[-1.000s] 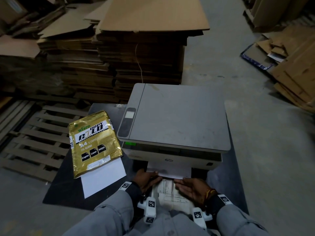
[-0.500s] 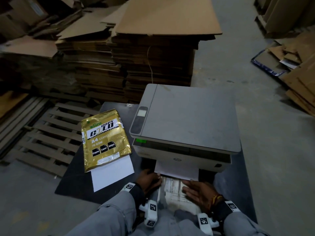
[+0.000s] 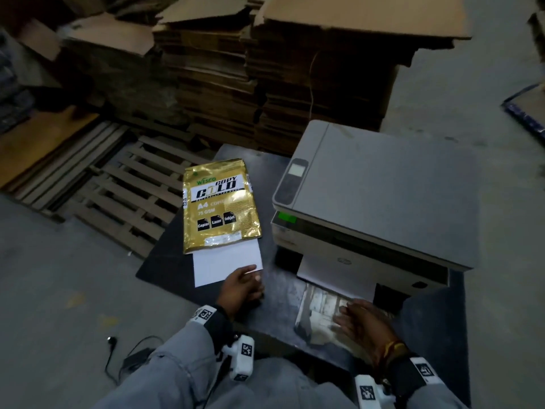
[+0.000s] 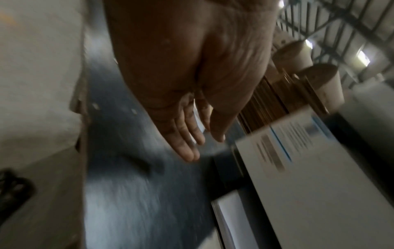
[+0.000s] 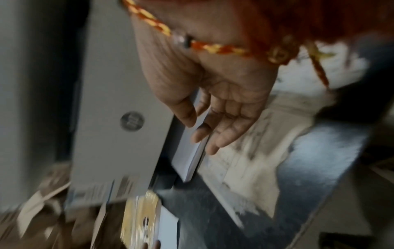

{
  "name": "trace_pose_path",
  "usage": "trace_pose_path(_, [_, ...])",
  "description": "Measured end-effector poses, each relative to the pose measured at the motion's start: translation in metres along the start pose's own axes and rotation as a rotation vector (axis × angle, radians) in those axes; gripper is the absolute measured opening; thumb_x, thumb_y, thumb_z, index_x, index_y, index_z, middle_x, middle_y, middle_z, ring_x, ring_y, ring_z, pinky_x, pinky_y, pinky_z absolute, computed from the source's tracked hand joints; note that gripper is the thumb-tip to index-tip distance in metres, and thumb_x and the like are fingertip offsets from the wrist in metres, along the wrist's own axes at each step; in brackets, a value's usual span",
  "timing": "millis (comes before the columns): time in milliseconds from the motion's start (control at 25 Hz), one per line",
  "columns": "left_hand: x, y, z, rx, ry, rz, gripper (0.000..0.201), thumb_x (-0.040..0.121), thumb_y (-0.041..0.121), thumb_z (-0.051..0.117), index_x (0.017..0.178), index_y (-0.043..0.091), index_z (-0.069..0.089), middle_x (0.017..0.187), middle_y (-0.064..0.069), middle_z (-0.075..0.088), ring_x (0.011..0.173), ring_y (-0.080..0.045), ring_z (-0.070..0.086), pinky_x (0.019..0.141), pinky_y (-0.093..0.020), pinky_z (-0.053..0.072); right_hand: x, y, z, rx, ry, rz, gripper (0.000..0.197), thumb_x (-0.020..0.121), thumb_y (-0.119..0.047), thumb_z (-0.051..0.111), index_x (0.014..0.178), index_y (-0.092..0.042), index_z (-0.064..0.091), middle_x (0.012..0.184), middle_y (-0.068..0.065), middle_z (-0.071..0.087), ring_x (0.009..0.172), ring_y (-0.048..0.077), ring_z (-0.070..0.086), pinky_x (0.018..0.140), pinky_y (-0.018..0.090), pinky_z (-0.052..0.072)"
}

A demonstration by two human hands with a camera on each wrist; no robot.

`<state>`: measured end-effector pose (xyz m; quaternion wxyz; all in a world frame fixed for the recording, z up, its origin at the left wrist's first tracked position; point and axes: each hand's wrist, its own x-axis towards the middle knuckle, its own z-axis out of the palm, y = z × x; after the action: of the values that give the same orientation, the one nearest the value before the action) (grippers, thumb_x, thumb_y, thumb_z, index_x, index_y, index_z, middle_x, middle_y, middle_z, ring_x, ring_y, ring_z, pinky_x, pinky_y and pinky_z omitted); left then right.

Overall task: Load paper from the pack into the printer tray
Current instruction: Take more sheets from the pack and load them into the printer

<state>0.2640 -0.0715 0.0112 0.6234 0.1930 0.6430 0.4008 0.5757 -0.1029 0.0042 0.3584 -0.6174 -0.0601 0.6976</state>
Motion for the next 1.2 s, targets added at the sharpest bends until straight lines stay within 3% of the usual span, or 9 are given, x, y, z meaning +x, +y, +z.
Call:
trace_pose_path(200, [0.023,0.012,-0.091,0.120,0.275,0.031,0.033,0.099,0.007,0.067,0.131,0.006,0.061,0.092,-0.011,0.069,0.074,-0.023,0.063,0.065,-0.031,0.059,0.012,-0.005,0.080,-0.282,-0.102,-0.104,0.008,0.097,-0.003,0.060,0.099,-0.008,0.065,0.082,0.018,0.069,0.054,0.024,0.062,0.047,0.025,0.050])
trace_pose_path(360, [0.047,0.010,-0.139,0.202,0.335,-0.057,0.042,0.096,0.012,0.072,0.135,0.001,0.061,0.121,-0.015,0.066,0.096,-0.030,0.064,0.085,-0.038,0.055,0.038,0.000,0.151,-0.624,-0.178,-0.162,0.014,0.096,-0.004,0.062,0.108,-0.009,0.067,0.083,0.011,0.073,0.054,0.014,0.061,0.051,0.023,0.053])
trace_pose_path(520, [0.064,0.015,-0.157,0.169,0.292,-0.142,0.010,0.097,0.006,0.069,0.096,0.015,0.065,0.079,-0.007,0.058,0.060,-0.019,0.049,0.055,-0.026,0.040,0.065,0.010,0.203,-0.788,-0.159,-0.212,0.021,0.096,-0.005,0.058,0.116,-0.009,0.063,0.091,0.009,0.067,0.065,0.016,0.063,0.062,0.033,0.055])
trace_pose_path(640, [0.081,0.018,-0.168,0.176,0.275,-0.196,0.016,0.096,0.005,0.070,0.094,0.018,0.059,0.064,-0.005,0.047,0.051,-0.017,0.040,0.047,-0.022,0.037,0.087,0.011,0.223,-0.833,-0.121,-0.139,0.019,0.096,-0.011,0.053,0.084,-0.008,0.068,0.069,-0.002,0.058,0.061,0.017,0.061,0.060,0.030,0.057])
trace_pose_path(760, [0.087,0.025,-0.170,0.147,0.267,-0.257,0.021,0.098,0.006,0.067,0.088,0.019,0.055,0.061,-0.005,0.043,0.049,-0.016,0.039,0.046,-0.021,0.037,0.137,0.023,0.220,-0.876,0.011,-0.107,0.010,0.078,-0.027,0.062,0.080,-0.035,0.056,0.085,-0.003,0.063,0.078,0.025,0.069,0.081,0.041,0.063])
trace_pose_path(880, [0.091,0.028,-0.173,0.150,0.218,-0.306,0.023,0.099,0.004,0.065,0.087,0.018,0.052,0.055,-0.002,0.042,0.036,-0.011,0.036,0.039,-0.016,0.033,0.128,0.031,0.233,-0.827,0.005,-0.114,0.027,0.079,-0.026,0.068,0.104,-0.029,0.061,0.081,0.007,0.064,0.065,0.027,0.065,0.058,0.032,0.056])
trace_pose_path(960, [0.091,0.031,-0.175,0.150,0.196,-0.317,0.024,0.097,0.007,0.068,0.083,0.018,0.053,0.048,0.001,0.049,0.034,-0.009,0.043,0.037,-0.016,0.038,0.108,0.030,0.246,-0.758,0.008,-0.104,0.006,0.090,-0.021,0.068,0.094,-0.019,0.064,0.076,0.011,0.060,0.056,0.020,0.054,0.055,0.026,0.043])
trace_pose_path(1120, [0.087,0.036,-0.176,0.089,0.148,-0.343,0.013,0.095,0.013,0.074,0.105,0.006,0.070,0.090,-0.011,0.076,0.076,-0.025,0.075,0.072,-0.038,0.065,0.111,0.032,0.246,-0.727,0.018,-0.122,0.028,0.092,-0.025,0.070,0.067,-0.015,0.061,0.074,0.014,0.060,0.060,0.021,0.055,0.057,0.027,0.047])
trace_pose_path(1200, [0.083,0.039,-0.176,0.055,0.108,-0.345,0.025,0.095,0.011,0.073,0.117,-0.001,0.067,0.102,-0.016,0.076,0.082,-0.028,0.075,0.067,-0.038,0.066,0.108,0.032,0.246,-0.678,0.016,-0.129,0.025,0.094,-0.020,0.068,0.071,-0.012,0.061,0.073,0.013,0.063,0.057,0.020,0.059,0.052,0.026,0.049])
